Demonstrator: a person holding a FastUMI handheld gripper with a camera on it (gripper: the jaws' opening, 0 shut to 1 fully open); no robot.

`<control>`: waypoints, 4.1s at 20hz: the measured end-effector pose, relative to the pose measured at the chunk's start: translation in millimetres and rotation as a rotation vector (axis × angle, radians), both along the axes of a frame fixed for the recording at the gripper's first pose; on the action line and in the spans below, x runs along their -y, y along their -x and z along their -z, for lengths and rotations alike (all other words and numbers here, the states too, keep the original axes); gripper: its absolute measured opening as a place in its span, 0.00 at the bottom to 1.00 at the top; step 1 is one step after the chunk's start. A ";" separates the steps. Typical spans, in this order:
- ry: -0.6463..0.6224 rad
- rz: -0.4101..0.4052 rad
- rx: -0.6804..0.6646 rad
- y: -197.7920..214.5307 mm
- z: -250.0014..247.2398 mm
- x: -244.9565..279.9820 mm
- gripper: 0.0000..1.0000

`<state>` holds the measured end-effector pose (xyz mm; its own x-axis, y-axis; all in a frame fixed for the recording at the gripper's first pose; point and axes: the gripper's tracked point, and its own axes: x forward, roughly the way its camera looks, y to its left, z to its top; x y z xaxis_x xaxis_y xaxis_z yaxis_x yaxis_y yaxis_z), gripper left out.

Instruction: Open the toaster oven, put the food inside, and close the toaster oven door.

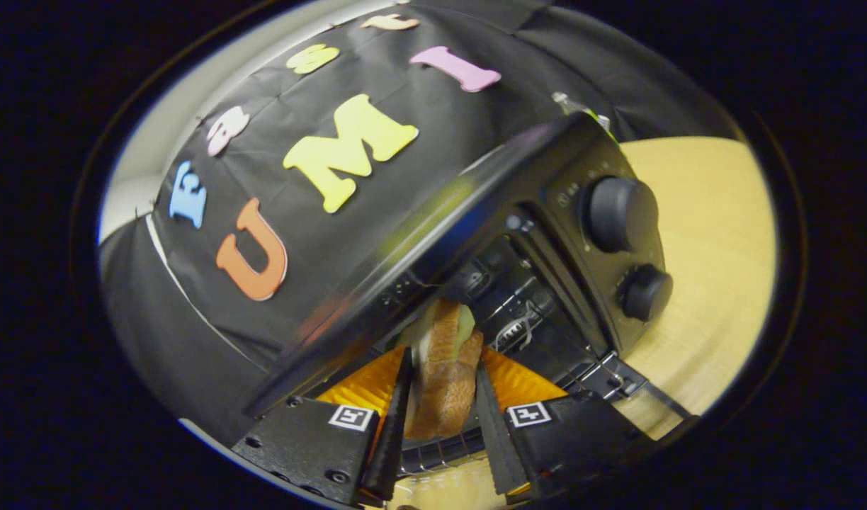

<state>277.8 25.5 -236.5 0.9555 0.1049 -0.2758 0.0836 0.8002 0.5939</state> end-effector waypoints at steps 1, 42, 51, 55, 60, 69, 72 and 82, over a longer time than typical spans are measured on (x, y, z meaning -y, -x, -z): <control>0.045 0.002 -0.011 0.5 2.1 2.5 0.59; 0.660 -0.196 -0.314 198.4 64.4 -21.3 1.00; 0.664 -0.214 -0.333 196.8 85.3 -25.7 1.00; 0.605 -0.188 -0.317 194.9 77.1 -26.5 1.00; 0.624 -0.175 -0.256 197.9 58.7 -27.9 1.00; 0.631 -0.139 -0.131 196.2 35.6 -28.6 1.00; 0.637 -0.125 -0.076 191.3 25.7 -29.6 1.00; 0.629 -0.081 0.084 169.7 -7.5 -30.1 1.00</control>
<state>108.2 55.6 -229.1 0.9723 0.0196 -0.2330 -0.0178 0.9998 0.0100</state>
